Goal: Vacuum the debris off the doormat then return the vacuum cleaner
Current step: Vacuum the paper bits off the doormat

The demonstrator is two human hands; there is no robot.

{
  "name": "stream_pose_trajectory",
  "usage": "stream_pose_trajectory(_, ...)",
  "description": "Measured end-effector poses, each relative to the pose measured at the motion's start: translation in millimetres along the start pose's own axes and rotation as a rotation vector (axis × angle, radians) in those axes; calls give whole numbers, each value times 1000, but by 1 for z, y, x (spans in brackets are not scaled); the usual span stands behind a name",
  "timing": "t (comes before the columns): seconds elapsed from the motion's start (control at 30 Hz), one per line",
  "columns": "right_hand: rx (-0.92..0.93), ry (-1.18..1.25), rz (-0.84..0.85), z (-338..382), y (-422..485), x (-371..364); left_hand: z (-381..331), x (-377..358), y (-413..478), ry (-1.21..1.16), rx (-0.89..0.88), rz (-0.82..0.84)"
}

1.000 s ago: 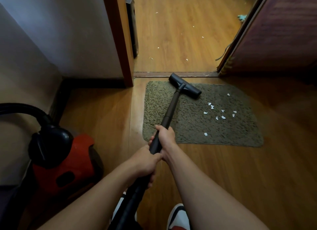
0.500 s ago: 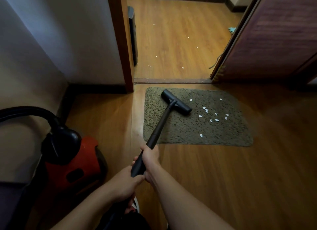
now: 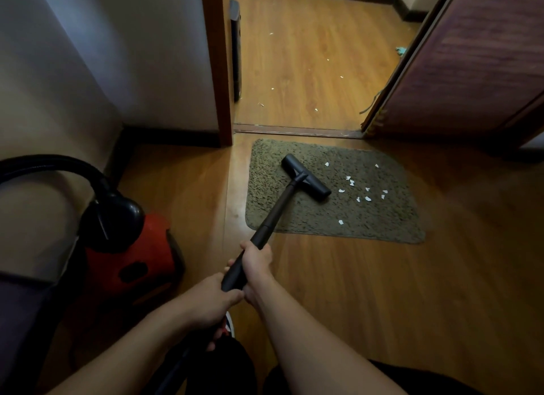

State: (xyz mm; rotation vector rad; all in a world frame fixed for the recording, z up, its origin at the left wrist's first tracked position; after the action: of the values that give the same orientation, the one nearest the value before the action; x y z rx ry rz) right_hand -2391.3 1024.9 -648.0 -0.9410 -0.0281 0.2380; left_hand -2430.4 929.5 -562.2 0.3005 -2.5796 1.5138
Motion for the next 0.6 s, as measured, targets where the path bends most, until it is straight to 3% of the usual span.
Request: stream_pose_trajectory(0.6, 99, -64, -56, 98, 110, 31, -106, -16, 92, -1, -38, 64)
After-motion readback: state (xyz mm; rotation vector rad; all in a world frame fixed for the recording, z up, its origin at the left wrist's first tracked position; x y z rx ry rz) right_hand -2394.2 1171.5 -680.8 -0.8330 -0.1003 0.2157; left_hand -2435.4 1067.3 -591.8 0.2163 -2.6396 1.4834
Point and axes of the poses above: each hand's wrist, its own y-axis towards the middle knuckle, its own x-axis out of the back of the hand, z = x × y, the point moved 2 cm from there along y, towards the middle knuckle, and after that the axes turned 2 degrees about -z, right-handed, at the moved point
